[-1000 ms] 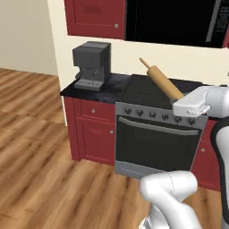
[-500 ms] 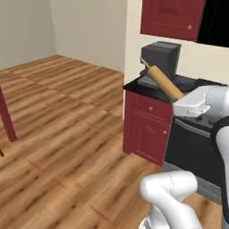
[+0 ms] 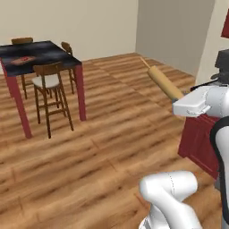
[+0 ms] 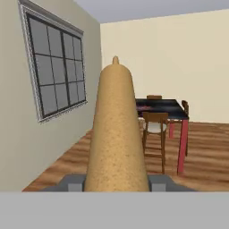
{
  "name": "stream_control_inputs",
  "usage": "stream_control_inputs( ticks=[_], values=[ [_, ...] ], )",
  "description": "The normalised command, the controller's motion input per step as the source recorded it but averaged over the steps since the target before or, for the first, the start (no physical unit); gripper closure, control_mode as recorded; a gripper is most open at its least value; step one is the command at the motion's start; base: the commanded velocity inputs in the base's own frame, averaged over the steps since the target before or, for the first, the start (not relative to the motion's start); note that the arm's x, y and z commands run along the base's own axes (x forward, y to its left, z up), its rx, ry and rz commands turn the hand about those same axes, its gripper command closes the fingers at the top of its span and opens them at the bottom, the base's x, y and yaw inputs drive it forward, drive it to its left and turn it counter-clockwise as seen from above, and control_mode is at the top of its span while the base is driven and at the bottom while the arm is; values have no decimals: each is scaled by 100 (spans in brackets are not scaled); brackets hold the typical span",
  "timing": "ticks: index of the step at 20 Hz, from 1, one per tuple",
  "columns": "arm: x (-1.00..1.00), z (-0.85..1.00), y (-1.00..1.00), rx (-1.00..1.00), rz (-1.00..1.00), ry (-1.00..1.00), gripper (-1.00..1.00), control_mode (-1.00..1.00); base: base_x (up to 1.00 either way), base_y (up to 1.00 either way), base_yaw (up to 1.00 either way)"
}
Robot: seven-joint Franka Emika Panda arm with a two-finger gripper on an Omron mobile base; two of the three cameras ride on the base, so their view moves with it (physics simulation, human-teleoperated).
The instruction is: Open the cabinet, retrieve the rolling pin, and place it next to the meat on the cutting board to prepare for tenderizing.
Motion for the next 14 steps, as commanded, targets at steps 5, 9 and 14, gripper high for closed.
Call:
stream_control_inputs(
  ticks=[5, 9, 14],
  values=[
    [0, 0, 0, 0, 0, 0, 100, 100, 7, 51, 61],
    [0, 0, 0, 0, 0, 0, 100, 100, 65, 23, 48],
    [0, 0, 0, 0, 0, 0, 100, 100, 91, 4, 33]
  ],
)
